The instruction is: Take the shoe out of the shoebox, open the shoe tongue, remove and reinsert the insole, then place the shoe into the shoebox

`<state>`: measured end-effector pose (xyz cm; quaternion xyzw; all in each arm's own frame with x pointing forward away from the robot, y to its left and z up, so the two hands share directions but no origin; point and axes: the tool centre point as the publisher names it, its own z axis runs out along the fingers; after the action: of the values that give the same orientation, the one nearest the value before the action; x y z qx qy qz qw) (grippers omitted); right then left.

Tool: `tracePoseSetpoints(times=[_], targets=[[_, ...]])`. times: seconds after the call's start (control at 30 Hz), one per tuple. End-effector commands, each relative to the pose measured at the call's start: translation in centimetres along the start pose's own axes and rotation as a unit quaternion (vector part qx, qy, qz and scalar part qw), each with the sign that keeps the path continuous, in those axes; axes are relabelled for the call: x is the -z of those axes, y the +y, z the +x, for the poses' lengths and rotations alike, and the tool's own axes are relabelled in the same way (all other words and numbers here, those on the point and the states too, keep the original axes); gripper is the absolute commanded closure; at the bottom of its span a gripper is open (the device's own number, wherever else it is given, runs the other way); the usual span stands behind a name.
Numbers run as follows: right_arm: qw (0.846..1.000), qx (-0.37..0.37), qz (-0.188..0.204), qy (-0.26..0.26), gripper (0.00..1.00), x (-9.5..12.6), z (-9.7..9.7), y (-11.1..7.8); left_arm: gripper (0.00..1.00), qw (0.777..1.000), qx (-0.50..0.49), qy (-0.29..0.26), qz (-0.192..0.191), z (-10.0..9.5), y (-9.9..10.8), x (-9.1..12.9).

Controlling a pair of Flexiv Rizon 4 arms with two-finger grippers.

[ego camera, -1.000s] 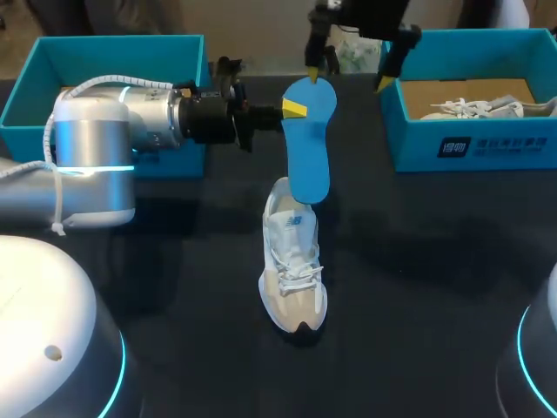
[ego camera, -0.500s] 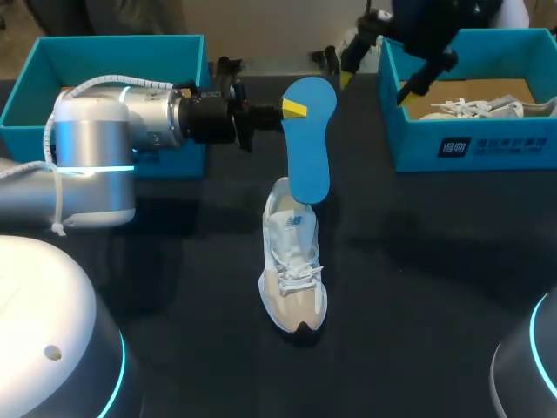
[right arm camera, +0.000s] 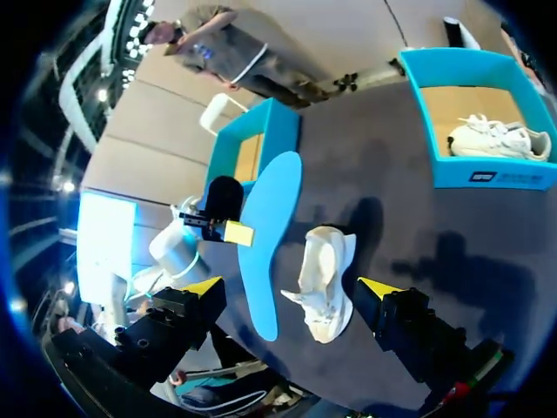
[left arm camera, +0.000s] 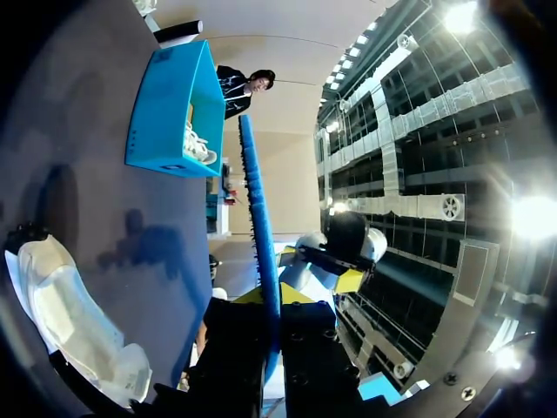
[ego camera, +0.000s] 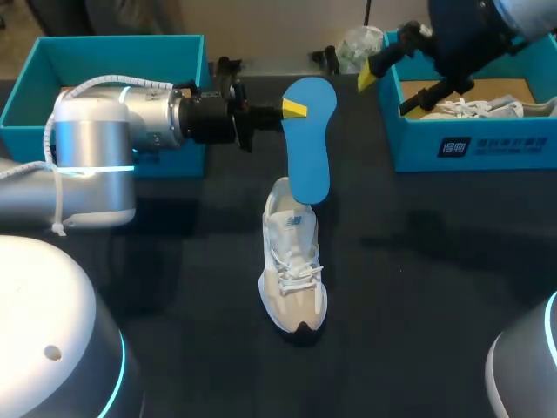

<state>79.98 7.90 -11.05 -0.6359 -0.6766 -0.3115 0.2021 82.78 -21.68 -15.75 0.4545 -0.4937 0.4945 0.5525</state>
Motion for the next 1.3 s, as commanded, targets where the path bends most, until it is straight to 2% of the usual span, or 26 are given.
tracePoseSetpoints(times=[0.03,0.17,0.43,0.67,1.3], targets=[[0.981,0.003,-0.003,0.195,0.0,-0.7,-1.1,-0.3,1.0,1.0,0.0,-0.002,0.0,0.0,0.1,0.1],[0.976,0.005,-0.009,0.218,0.0,-1.0,-1.7,-0.4,1.0,1.0,0.0,-0.002,0.0,0.0,0.1,0.1],[0.973,0.009,0.0,0.232,0.0,-1.9,-2.4,-0.3,1.0,1.0,0.0,-0.002,0.0,0.0,0.1,0.1],[0.961,0.011,-0.021,0.275,0.0,-2.2,-2.9,-0.3,1.0,1.0,0.0,-0.002,0.0,0.0,0.1,0.1],[0.958,0.012,-0.021,0.285,0.0,-2.3,-2.9,0.2,1.0,1.0,0.0,-0.002,0.0,0.0,0.1,0.1]])
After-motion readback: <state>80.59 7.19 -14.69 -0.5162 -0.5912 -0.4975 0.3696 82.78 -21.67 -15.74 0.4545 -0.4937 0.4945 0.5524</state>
